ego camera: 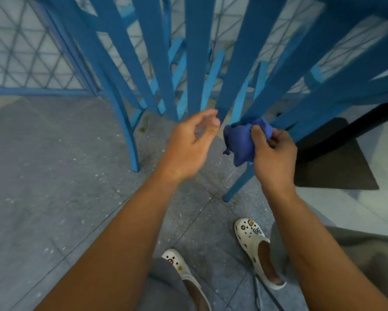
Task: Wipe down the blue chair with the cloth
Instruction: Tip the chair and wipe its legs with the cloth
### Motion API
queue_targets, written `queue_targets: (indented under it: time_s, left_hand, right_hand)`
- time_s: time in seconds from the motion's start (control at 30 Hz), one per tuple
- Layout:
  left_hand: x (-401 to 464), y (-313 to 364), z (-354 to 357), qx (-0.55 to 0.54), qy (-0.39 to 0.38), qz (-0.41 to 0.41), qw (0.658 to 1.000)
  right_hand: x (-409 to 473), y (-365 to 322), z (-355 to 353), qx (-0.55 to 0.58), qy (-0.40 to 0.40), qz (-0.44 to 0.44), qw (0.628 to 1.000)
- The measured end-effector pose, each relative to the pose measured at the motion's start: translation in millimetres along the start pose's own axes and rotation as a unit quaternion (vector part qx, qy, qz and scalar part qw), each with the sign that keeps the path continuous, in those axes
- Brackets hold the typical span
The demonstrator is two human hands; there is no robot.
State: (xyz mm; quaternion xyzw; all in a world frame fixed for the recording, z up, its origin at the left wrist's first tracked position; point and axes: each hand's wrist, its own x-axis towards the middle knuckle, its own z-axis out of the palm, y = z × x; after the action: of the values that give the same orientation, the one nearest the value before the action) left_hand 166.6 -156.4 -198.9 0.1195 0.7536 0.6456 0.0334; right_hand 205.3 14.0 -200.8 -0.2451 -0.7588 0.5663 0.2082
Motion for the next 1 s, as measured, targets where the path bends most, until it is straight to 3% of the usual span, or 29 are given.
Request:
queue_targets:
  time_s: [0.1, 0.2, 0.4, 0.5, 0.63, 0.77, 1.0]
  left_hand:
    - [13.9, -31.5, -31.0, 0.017, 0.079, -0.066, 0.995]
    - [22.1, -42.3, -46.3, 0.014, 0.125, -0.075, 0.989]
    - [35.0, -8.6, -44.9, -0.087, 0.076, -0.019, 0.993]
    - [47.9, 0.3, -42.4, -0.139, 0.012, -0.003, 0.99]
    - [49.4, -3.4, -42.7, -0.196, -0.021, -0.022, 0.98]
    - [46.1, -4.3, -46.0, -0.188, -0.024, -0.028, 0.981]
    - [44.5, -11.8, -50.0, -0.154, -0.004, -0.018, 0.988]
  right_hand:
    - [-18.6, 17.7, 29.5, -0.022, -0.06, 0.018, 0.998]
    - [-33.7, 14.1, 61.3, -0.02, -0.095, 0.013, 0.995]
    - [-18.2, -46.0, 114.6, 0.11, -0.007, 0.037, 0.993]
    - [-15.2, -45.8, 118.4, 0.202, -0.002, 0.073, 0.977]
    - [-13.0, -36.7, 126.4, 0.193, 0.019, 0.09, 0.977]
    - [-19.7, -34.5, 128.1, 0.168, 0.017, 0.108, 0.98]
    - [-17.5, -51.9, 124.2, 0.247, 0.015, 0.034, 0.968]
